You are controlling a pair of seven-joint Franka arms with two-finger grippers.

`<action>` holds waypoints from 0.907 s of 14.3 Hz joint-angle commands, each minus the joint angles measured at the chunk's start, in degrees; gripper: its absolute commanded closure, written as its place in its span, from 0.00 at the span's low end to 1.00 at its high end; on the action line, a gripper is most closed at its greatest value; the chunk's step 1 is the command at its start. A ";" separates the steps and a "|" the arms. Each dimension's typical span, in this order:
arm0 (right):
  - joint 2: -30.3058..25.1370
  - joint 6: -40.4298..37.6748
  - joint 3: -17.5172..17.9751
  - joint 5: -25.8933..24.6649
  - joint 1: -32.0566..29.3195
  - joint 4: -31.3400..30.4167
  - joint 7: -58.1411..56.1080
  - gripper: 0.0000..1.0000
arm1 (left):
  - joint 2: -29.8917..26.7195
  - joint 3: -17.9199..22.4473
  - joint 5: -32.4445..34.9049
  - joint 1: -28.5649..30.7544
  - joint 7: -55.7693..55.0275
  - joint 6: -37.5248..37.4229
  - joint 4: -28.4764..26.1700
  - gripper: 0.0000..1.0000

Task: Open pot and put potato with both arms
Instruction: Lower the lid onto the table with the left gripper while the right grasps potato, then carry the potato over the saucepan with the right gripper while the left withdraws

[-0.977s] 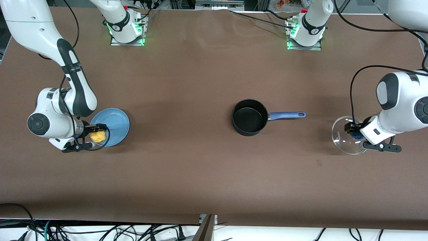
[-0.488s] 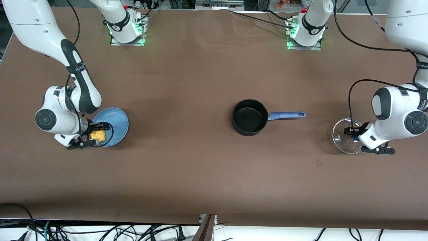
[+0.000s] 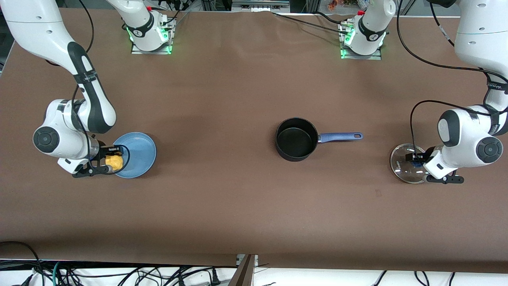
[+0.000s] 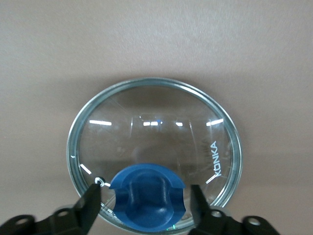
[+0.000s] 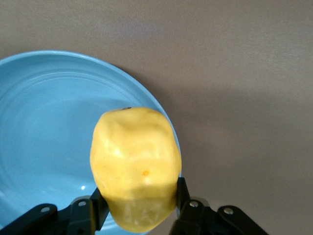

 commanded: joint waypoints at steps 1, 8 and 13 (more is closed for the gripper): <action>-2.05 -8.57 2.29 4.02 -0.07 4.61 6.30 0.70 | -4.09 -0.43 -1.08 -0.34 -0.17 -4.42 1.39 0.00; -1.44 -18.88 17.58 5.45 2.38 14.02 42.57 0.70 | -18.76 -5.35 -0.99 -0.78 -7.03 -20.42 4.65 0.00; 5.22 -15.21 19.88 8.78 19.06 24.63 69.46 0.70 | -27.47 -5.44 -0.73 -1.83 -6.86 -25.09 5.70 0.00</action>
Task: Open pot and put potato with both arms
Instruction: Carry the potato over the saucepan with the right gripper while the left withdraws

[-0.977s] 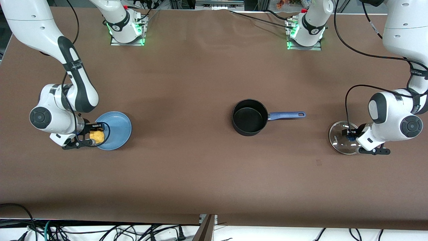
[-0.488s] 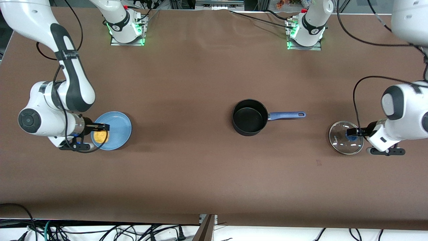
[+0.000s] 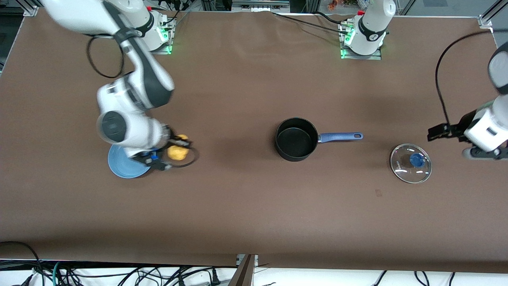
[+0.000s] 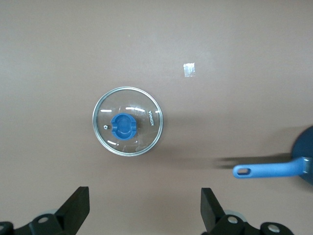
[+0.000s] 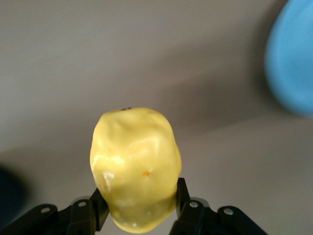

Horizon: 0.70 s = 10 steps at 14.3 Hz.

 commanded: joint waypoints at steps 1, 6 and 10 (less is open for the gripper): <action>7.74 3.30 -0.32 1.46 11.22 10.78 17.18 0.70 | -3.18 0.18 -0.46 -0.40 -0.26 -2.94 1.30 0.00; 12.51 24.83 -0.76 0.93 24.25 12.92 37.96 0.68 | -3.79 -1.66 -3.00 -0.40 -1.48 -12.71 5.88 0.00; 15.05 33.81 -3.30 0.84 27.95 12.92 42.12 0.44 | -3.79 -1.92 -3.71 -0.49 -5.44 -14.82 5.97 0.00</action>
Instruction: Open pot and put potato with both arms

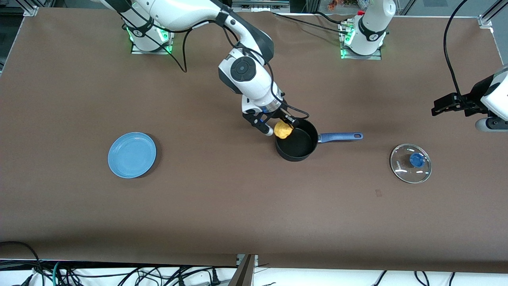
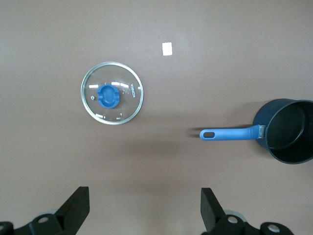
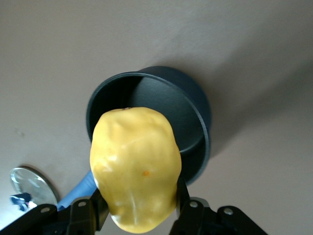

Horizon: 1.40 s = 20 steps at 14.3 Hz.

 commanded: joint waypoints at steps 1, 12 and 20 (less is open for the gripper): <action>2.76 3.63 -1.65 -0.19 1.48 2.34 1.70 0.41 | 0.38 -0.69 -0.78 -0.12 -1.86 -1.59 1.04 0.00; -1.26 3.56 -12.43 -3.97 4.03 0.94 1.97 0.00 | 3.63 -1.58 0.27 -0.38 -1.86 -3.43 5.88 0.00; -17.68 -34.45 -16.50 -2.48 -7.02 1.46 -32.87 0.00 | 3.81 -1.58 1.50 -0.38 -1.78 -3.61 6.75 0.00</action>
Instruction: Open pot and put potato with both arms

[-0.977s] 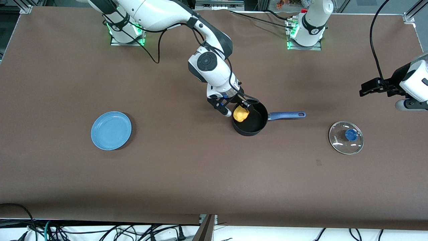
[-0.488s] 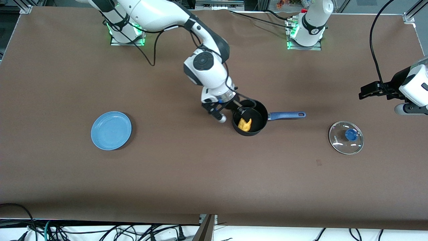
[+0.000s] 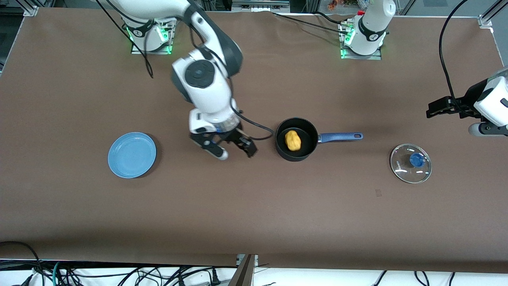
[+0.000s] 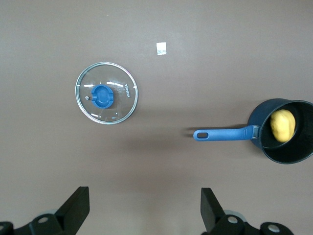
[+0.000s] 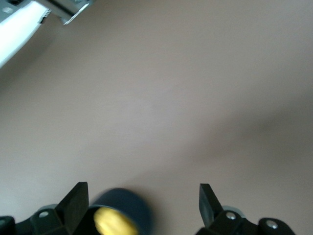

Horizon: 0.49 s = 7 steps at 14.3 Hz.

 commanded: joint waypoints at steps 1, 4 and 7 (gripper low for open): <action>-7.50 -11.90 0.34 2.38 -7.37 -1.55 -14.98 0.00 | 1.12 0.09 1.21 -0.26 -0.50 -1.67 2.81 0.00; -15.50 -24.89 0.87 3.71 -16.33 -2.61 -30.37 0.00 | 1.20 0.18 1.21 -0.35 -0.50 -1.67 3.08 0.00; -22.36 -37.12 3.77 4.07 -30.20 -3.39 -49.32 0.00 | 1.20 0.18 1.21 -0.26 -0.50 -1.67 3.08 0.00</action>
